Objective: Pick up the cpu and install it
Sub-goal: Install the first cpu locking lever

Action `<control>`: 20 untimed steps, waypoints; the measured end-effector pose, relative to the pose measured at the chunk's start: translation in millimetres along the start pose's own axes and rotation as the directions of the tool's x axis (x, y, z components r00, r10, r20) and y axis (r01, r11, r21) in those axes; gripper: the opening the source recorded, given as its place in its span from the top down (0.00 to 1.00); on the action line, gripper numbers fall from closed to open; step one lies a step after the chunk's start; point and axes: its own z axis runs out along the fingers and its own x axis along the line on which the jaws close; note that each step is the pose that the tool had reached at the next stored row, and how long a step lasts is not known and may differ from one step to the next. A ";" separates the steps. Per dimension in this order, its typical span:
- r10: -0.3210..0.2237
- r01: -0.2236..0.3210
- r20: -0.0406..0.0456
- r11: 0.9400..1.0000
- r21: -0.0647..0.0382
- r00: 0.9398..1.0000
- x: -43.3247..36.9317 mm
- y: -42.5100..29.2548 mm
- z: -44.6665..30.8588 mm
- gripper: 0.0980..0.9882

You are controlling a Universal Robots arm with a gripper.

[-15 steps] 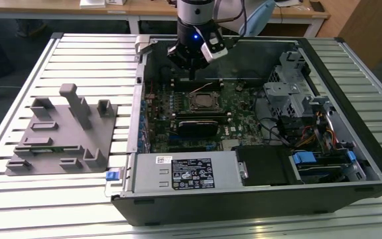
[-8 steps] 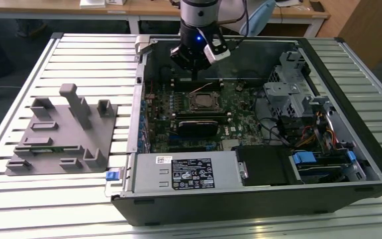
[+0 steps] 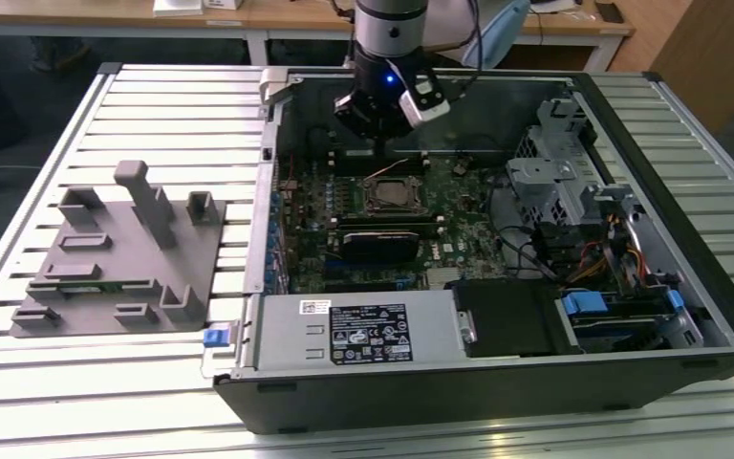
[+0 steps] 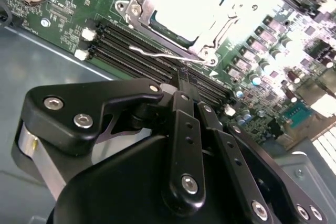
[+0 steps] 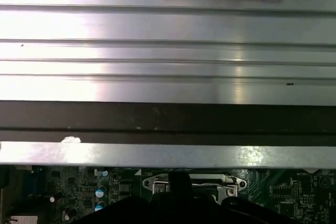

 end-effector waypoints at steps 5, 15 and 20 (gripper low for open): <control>-0.001 0.001 0.000 1.000 0.002 1.000 -3.2 -0.4 5.2 0.99; -0.018 0.018 -0.001 1.000 0.003 1.000 -9.1 -0.7 9.9 0.99; -0.018 0.018 -0.001 1.000 0.003 1.000 -11.6 -0.4 11.6 0.99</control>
